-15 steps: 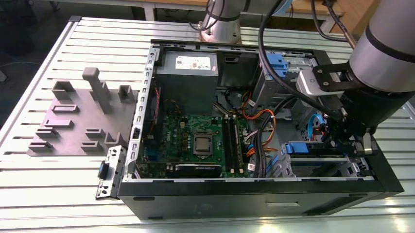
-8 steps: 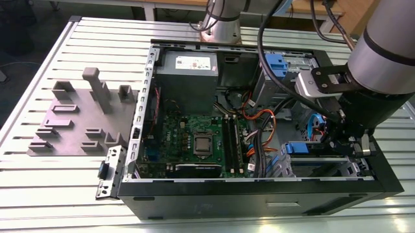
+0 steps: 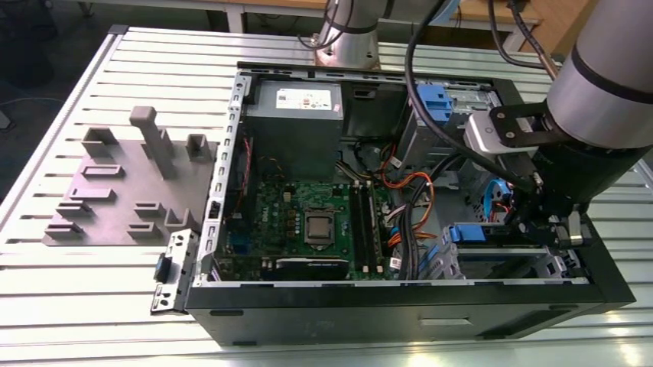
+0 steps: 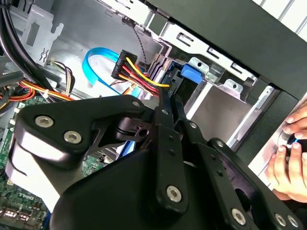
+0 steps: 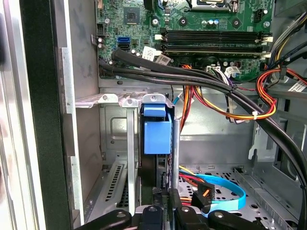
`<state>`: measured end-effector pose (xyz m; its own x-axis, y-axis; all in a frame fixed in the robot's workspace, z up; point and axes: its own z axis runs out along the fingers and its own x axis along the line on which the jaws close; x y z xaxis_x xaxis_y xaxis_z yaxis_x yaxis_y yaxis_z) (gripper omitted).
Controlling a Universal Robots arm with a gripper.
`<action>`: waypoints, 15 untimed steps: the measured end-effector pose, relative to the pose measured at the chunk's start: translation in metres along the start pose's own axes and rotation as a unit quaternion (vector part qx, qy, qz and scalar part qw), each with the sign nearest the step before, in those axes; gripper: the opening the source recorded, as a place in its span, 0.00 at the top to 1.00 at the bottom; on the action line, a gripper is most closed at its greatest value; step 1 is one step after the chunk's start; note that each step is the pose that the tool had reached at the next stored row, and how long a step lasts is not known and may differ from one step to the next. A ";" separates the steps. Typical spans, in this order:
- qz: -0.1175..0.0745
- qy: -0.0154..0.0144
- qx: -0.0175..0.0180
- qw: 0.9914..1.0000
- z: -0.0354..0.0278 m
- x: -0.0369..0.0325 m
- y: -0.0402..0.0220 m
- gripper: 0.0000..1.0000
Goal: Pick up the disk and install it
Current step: 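Insert the first disk wire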
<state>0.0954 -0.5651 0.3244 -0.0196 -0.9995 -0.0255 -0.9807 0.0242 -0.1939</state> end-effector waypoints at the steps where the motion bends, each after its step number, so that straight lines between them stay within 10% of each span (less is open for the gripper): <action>1: 0.000 -0.001 0.000 1.000 0.0004 -0.0001 0.0001 0.82; 15: 0.000 0.000 -0.004 1.000 -0.0107 -0.0003 -0.0021 0.70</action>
<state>0.0954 -0.5651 0.3353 -0.0199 -0.9995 -0.0253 -0.9822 0.0243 -0.1865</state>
